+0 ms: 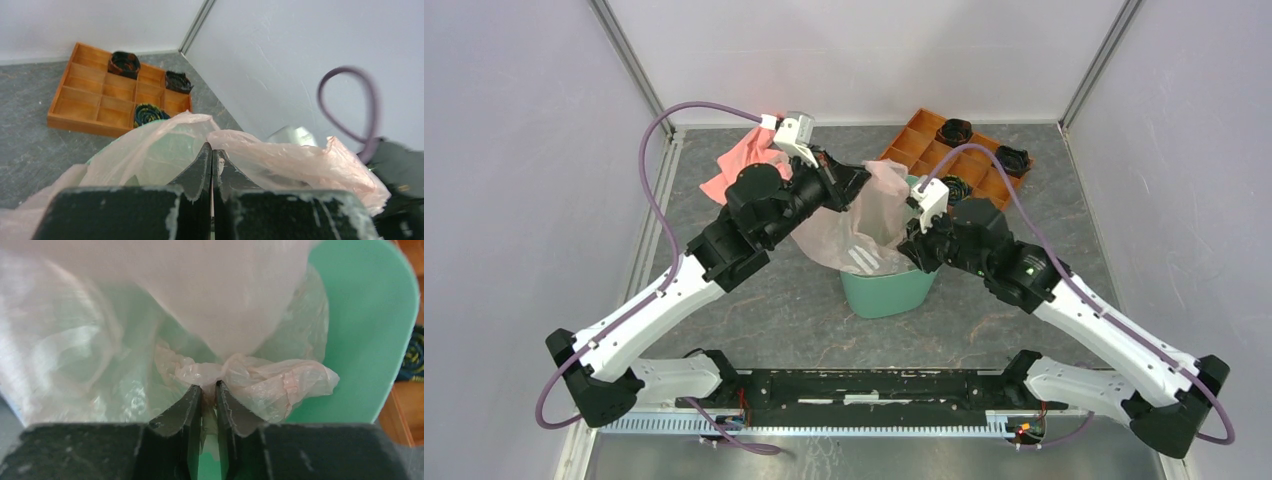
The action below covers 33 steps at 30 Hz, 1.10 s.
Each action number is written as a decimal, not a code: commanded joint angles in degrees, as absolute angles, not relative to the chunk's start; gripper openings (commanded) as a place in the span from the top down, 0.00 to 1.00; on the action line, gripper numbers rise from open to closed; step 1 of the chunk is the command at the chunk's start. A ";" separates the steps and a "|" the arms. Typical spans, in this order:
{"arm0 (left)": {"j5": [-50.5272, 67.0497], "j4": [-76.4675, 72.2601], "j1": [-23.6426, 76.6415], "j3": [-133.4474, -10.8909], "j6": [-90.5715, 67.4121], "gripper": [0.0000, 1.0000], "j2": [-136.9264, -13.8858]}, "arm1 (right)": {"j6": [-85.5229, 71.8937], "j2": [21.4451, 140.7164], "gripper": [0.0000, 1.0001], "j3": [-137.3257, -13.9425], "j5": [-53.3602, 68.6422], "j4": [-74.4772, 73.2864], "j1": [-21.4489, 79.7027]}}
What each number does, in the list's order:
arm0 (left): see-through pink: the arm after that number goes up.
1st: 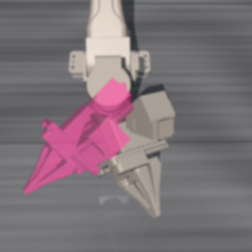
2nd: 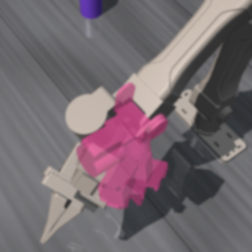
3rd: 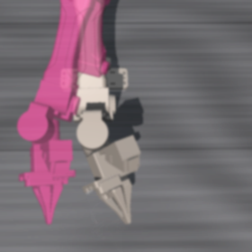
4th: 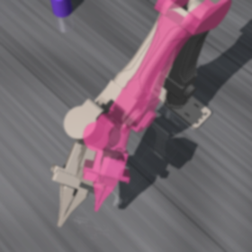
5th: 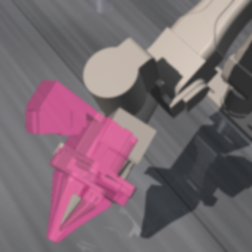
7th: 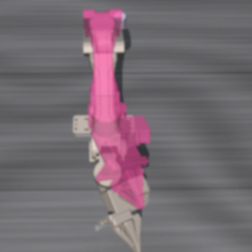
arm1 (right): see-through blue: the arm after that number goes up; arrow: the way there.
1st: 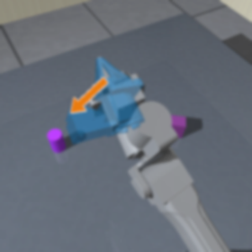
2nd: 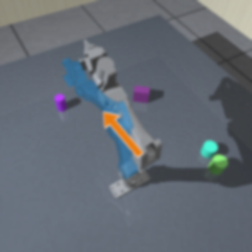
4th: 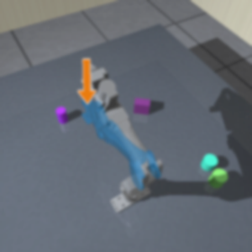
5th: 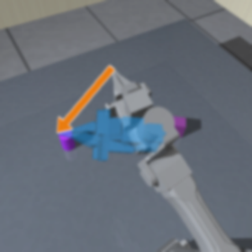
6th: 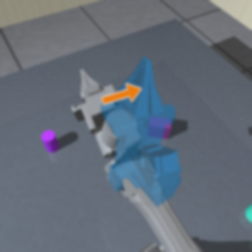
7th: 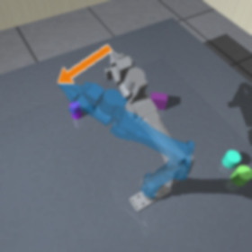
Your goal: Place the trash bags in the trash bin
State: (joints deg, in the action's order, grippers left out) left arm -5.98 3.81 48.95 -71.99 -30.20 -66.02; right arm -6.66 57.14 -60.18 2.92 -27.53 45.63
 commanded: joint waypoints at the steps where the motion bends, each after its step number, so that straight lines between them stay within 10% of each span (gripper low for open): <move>1: -10.34 -1.96 49.04 -77.62 -31.48 0.98 -65.21 | -5.23 59.47 0.80 -58.80 -3.83 -25.96 46.11; 5: -10.50 -4.77 49.04 -78.32 -32.78 0.98 -64.73 | -4.56 62.63 0.79 -59.19 -9.24 -27.91 46.36; 22: -1.83 -7.54 51.16 -75.36 -39.34 0.98 -69.25 | -15.45 45.53 0.13 -71.12 -15.83 -32.60 46.42; 33: -21.11 -9.76 66.00 -76.53 -31.19 0.98 -76.03 | -29.69 39.94 0.02 -67.79 -11.77 -18.21 46.41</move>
State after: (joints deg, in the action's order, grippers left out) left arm -12.67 -5.65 64.20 -74.30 -35.62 -74.06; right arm -21.69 40.21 -68.82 -11.81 -24.14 46.28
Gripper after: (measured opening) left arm 0.029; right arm 0.969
